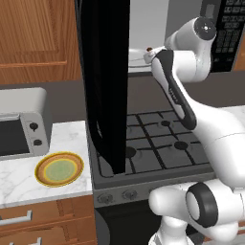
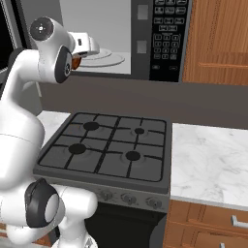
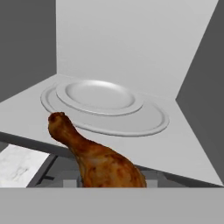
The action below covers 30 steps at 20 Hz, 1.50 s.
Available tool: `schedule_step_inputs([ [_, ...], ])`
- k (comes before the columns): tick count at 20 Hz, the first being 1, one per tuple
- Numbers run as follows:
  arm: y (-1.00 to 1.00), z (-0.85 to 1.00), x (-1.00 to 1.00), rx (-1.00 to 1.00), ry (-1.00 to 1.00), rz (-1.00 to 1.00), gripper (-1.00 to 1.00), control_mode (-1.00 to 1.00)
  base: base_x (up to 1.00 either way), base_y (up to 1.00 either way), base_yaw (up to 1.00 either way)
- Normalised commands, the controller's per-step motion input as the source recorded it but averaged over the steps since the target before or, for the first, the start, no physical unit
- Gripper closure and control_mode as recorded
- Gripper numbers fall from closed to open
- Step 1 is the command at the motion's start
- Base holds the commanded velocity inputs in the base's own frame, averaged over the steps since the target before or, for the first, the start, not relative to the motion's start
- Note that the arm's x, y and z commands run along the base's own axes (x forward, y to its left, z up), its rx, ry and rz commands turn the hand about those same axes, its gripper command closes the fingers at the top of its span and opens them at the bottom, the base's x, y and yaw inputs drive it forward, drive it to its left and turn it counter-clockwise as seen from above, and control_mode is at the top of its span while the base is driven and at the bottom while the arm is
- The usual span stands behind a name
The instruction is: Pick the chicken drumstick from the counter and place it in the microwave. Then turn on the microwave.
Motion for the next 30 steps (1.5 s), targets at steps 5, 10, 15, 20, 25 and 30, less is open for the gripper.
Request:
schedule_step_inputs([
  [5,0.06,0.01,0.18,0.00,0.00,0.00,1.00,-1.00,0.00,0.00,0.00],
  [10,0.05,0.04,0.16,0.00,0.00,0.00,1.00,-1.00,0.00,0.00,0.00],
  [15,0.03,0.06,0.18,0.00,0.01,0.00,1.00,-1.00,0.00,0.00,0.00],
  [20,0.03,0.00,0.19,0.00,0.03,0.00,1.00,-1.00,0.00,0.00,0.00],
  [25,0.02,0.00,0.15,0.00,0.00,0.00,1.00,-1.00,0.00,0.00,0.00],
  [30,0.01,0.00,0.17,0.00,0.00,0.00,1.00,-1.00,0.00,0.00,0.00],
])
